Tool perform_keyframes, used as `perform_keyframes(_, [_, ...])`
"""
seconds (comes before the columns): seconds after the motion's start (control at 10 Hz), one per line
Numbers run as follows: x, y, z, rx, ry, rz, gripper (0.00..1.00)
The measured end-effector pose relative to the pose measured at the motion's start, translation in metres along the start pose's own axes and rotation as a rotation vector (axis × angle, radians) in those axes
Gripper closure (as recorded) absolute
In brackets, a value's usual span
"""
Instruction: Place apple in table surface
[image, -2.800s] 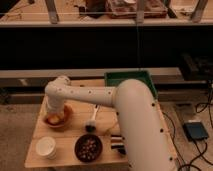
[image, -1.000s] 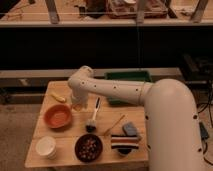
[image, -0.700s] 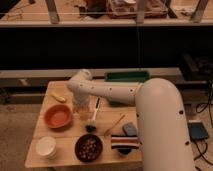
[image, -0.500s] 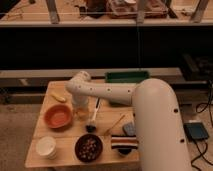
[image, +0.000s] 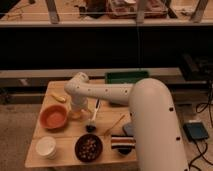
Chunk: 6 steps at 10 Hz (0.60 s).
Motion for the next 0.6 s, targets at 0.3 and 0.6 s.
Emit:
perform_keyframes(0.3, [-0.001,0.002,-0.006,-0.008,0.019,0.011,0.2])
perform_keyframes(0.6, [0.003,0.007,-0.045,-0.016,0.092,0.031,0.2])
